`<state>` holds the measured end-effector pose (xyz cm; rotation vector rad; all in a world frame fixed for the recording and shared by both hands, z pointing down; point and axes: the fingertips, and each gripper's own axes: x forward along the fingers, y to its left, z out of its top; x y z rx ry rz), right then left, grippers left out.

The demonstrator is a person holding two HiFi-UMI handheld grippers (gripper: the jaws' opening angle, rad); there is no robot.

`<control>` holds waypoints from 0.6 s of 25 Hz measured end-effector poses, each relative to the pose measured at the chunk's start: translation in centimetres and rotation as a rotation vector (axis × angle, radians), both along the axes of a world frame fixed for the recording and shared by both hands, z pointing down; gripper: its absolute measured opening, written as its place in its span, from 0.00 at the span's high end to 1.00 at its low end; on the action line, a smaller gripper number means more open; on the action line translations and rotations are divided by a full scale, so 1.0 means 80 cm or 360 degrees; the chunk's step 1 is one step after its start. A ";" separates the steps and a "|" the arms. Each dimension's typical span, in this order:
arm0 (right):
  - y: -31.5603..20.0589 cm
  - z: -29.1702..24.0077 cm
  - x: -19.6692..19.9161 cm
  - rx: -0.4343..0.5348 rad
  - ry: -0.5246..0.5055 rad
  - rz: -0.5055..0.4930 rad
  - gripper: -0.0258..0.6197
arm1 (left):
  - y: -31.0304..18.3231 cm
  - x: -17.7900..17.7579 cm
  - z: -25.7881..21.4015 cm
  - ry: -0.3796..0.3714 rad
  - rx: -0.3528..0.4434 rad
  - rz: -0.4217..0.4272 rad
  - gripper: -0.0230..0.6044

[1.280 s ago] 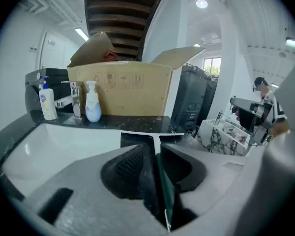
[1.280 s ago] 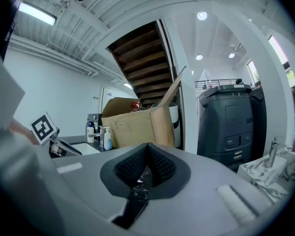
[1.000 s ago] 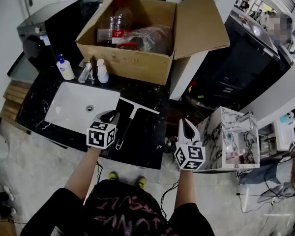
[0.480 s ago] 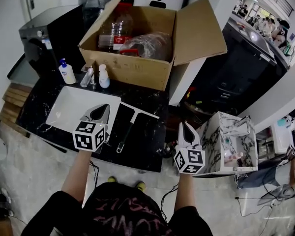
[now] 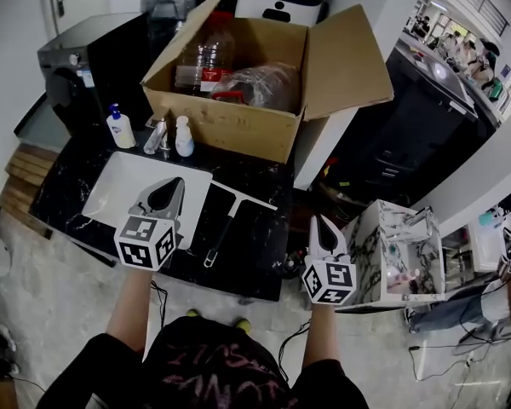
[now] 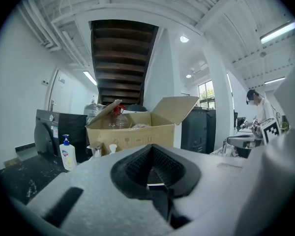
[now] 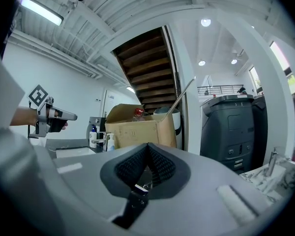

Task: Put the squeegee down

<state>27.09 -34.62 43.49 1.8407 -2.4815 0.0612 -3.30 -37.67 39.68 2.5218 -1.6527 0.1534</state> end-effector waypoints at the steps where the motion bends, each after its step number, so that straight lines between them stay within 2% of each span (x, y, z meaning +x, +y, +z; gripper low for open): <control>1: 0.000 -0.002 0.000 0.0004 -0.0004 -0.0002 0.96 | 0.001 -0.001 -0.002 0.0002 0.0009 0.0001 0.96; 10: 0.001 -0.012 -0.005 0.0032 -0.0017 -0.0013 0.96 | 0.004 -0.003 -0.032 -0.0015 0.0107 0.0017 0.96; 15: 0.001 -0.015 -0.005 0.0039 -0.0032 0.0013 0.96 | 0.003 -0.008 -0.033 -0.0042 0.0118 0.0023 0.96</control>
